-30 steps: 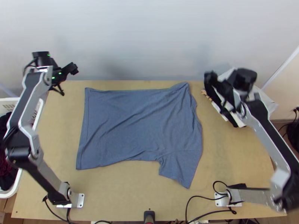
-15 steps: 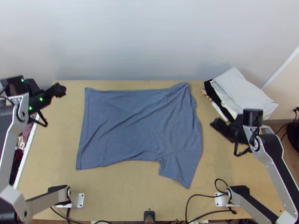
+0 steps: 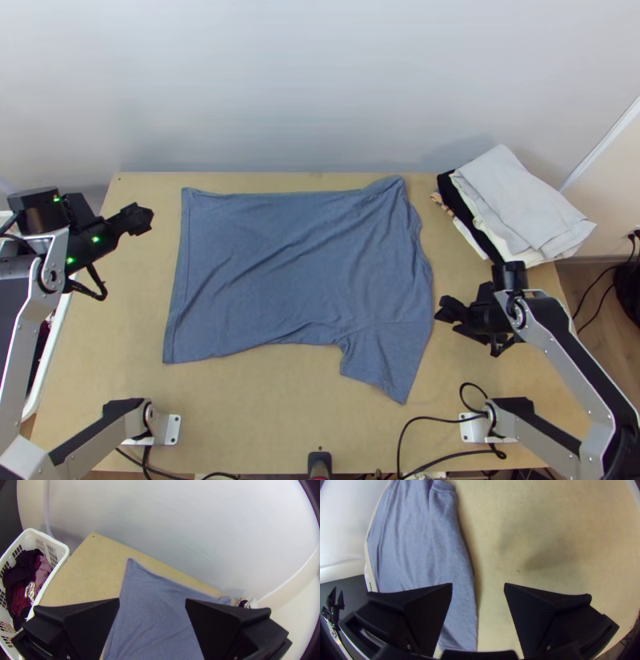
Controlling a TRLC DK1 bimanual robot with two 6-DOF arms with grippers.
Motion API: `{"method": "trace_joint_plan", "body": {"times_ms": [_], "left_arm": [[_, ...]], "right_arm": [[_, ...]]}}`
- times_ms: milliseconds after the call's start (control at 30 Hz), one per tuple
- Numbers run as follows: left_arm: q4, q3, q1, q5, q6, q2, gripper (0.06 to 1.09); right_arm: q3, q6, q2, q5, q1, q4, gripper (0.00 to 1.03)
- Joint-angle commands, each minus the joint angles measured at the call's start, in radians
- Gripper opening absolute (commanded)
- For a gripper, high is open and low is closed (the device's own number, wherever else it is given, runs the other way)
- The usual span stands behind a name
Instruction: Fold the t-shirt
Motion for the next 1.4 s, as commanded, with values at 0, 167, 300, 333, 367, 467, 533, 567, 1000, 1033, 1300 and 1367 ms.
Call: {"method": "trace_joint_plan", "body": {"times_ms": [0, 167, 300, 333, 367, 467, 533, 567, 1000, 1033, 1300, 1367], "left_arm": [[-0.018, -0.023, 0.010, 0.008, -0.013, -0.029, 1.02], [-0.024, -0.025, 0.017, 0.008, -0.013, -0.034, 1.02], [-0.024, -0.025, 0.017, 0.008, -0.013, -0.034, 1.02], [-0.024, -0.023, 0.017, 0.008, -0.013, -0.032, 1.02], [-0.024, -0.023, 0.017, 0.008, -0.012, -0.032, 1.02], [-0.028, -0.023, 0.018, 0.006, -0.001, -0.032, 1.02], [-0.037, -0.023, 0.026, 0.008, 0.019, -0.031, 1.02], [-0.047, -0.025, 0.027, 0.008, 0.040, -0.029, 1.02], [-0.580, -0.132, 0.092, 0.086, 0.789, -0.063, 1.02], [-0.623, -0.171, 0.107, 0.083, 0.869, -0.075, 1.02], [-0.629, -0.441, 0.239, 0.005, 1.169, -0.098, 0.81], [-0.558, -0.513, 0.239, -0.028, 1.191, -0.114, 0.75]], "right_arm": [[-0.037, -0.026, 0.040, -0.012, 0.024, 0.044, 0.69], [-0.060, -0.029, 0.089, -0.015, 0.044, 0.101, 0.41], [-0.063, -0.031, 0.133, -0.020, 0.073, 0.105, 0.41], [-0.067, -0.029, 0.141, -0.020, 0.079, 0.116, 0.41], [-0.072, -0.029, 0.145, -0.020, 0.081, 0.125, 0.41], [-0.086, -0.029, 0.164, -0.022, 0.090, 0.154, 0.41], [-0.092, -0.026, 0.178, -0.026, 0.104, 0.171, 0.41], [-0.095, -0.023, 0.184, -0.028, 0.111, 0.182, 0.38], [-0.106, -0.023, 0.185, -0.026, 0.139, 0.229, 0.03], [-0.107, -0.022, 0.187, -0.026, 0.139, 0.232, 0.03], [-0.109, -0.014, 0.187, -0.026, 0.139, 0.239, 0.03], [-0.110, -0.014, 0.184, -0.026, 0.136, 0.237, 0.03]]}}
